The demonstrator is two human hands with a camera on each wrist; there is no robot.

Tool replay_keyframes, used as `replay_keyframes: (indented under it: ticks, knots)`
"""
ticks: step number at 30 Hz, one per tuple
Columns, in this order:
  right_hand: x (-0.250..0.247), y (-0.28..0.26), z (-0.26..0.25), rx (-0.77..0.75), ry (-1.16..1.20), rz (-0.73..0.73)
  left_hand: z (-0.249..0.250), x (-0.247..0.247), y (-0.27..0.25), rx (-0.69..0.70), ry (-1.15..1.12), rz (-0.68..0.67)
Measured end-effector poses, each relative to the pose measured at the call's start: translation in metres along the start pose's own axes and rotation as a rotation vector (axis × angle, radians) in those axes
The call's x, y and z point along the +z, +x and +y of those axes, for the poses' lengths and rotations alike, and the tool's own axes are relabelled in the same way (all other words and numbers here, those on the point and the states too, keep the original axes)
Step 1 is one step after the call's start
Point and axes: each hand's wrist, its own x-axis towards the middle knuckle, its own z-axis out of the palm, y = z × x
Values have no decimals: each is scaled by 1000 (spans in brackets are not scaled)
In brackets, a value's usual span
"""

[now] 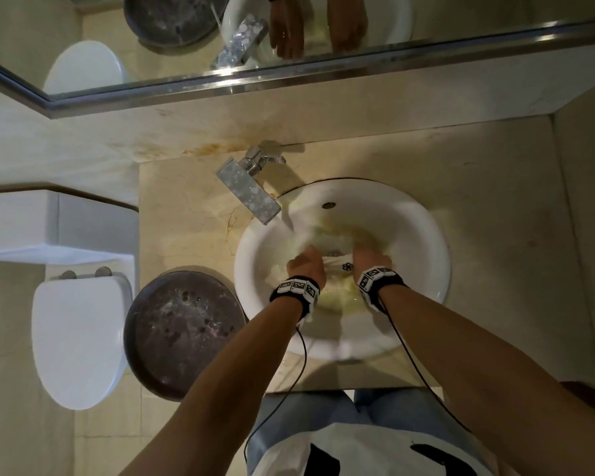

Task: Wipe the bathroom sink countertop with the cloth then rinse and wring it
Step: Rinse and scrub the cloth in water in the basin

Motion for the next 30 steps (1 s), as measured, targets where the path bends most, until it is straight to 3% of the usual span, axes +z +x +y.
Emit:
replay_keyframes:
  ticks: [4, 7, 9, 13, 16, 20, 24, 27, 30]
  knots:
    - [5, -1, -21, -57, 189, -24, 16, 4, -6, 144, -228, -45]
    - [8, -6, -19, -85, 222, -32, 11, 8, -7, 245, -205, -76]
    - [2, -7, -10, -94, 171, -47, -1, 11, -5, 275, -65, -73]
    - [-9, -3, 9, 3, 61, 51, -27, 9, 1, 126, 173, -17]
    - [-5, -4, 5, 35, 65, 16, -32, 7, 2, 39, 50, -80]
    - [7, -4, -20, -54, 202, -70, -9, 6, -4, 215, -100, -207]
    - [2, 0, -17, -119, 261, -120, -9, 4, -3, 258, -83, -210]
    - [-4, 10, -1, -21, 215, -109, -22, -1, -1, 142, -76, -167]
    - [2, 14, -5, 64, 198, -110, -22, 2, 5, 48, -200, -316]
